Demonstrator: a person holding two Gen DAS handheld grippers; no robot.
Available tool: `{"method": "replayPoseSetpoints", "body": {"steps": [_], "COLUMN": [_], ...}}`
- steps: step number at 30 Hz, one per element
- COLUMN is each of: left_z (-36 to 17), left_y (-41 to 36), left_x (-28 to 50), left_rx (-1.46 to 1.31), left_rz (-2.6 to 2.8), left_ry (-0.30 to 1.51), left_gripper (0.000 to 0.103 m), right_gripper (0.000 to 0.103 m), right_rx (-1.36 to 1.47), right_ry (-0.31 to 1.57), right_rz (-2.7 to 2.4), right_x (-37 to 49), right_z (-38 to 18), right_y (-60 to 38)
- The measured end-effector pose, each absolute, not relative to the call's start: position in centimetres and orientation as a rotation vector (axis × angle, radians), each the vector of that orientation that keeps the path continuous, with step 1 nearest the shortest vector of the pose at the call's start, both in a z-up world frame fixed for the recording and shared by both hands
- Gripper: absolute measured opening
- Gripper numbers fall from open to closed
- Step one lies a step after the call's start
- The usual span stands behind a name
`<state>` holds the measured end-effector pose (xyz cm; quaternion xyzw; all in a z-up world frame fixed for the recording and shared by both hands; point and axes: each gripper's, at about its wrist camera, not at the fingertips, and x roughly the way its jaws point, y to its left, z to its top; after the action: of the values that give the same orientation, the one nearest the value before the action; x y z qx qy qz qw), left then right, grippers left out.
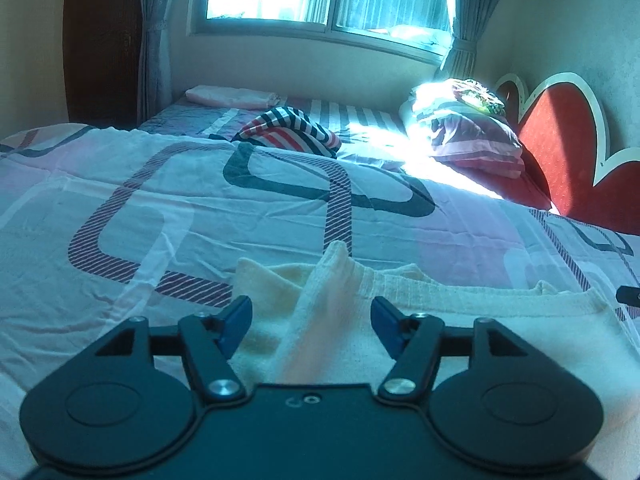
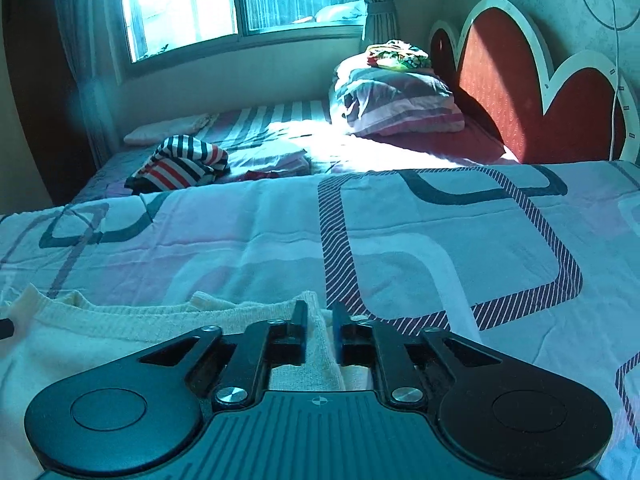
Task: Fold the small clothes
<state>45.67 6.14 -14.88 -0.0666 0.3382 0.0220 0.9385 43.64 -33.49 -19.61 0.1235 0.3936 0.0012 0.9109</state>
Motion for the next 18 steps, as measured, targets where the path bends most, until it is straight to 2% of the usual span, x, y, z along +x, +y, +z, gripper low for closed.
{"method": "replayPoseSetpoints", "body": {"steps": [1,2,18], "left_z": [-14.7,-14.5,-14.4], "left_y": [5.8,5.4,-2.3], "left_x": [45.2,44.8,44.8], "left_rx": [-0.127,-0.119,-0.039], "left_rz": [0.035,0.028,-0.079], "left_ry": [0.691,0.693,0.77], "left_gripper": [0.064,0.064,0.064], "right_gripper": [0.045,0.046,0.045], "right_rx": [0.259,0.26,0.24], "right_ry": [0.798,0.79,0.835], "right_rz": [0.01,0.024,0.173], "right_x": [43.3,43.0,41.7], "right_z": [-19.2,-18.8,-18.3], "right_y": [-33.2,-32.8,-25.5]}}
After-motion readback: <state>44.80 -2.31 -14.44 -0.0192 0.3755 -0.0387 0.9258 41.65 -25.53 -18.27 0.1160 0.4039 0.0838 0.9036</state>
